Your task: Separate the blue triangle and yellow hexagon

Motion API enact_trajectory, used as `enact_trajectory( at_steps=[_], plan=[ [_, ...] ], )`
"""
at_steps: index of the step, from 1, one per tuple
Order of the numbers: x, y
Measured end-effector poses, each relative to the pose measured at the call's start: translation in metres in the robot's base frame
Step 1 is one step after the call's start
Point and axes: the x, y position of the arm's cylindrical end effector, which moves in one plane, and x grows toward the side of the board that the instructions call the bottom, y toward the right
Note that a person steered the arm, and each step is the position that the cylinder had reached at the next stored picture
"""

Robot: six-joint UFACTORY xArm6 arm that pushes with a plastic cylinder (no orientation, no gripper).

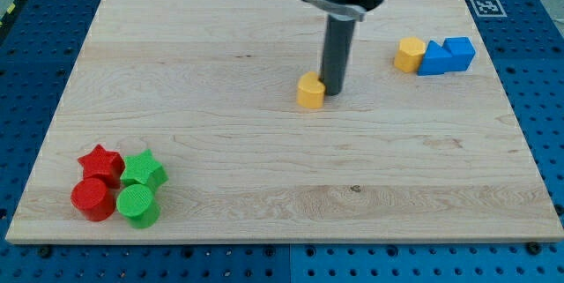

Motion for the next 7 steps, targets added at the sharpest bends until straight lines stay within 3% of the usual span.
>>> enact_trajectory(
  at_steps=[1,3,5,7],
  plan=[
    [0.000,0.002],
    [0.044,0.107],
    [0.081,0.177],
    [0.082,0.182]
  ],
)
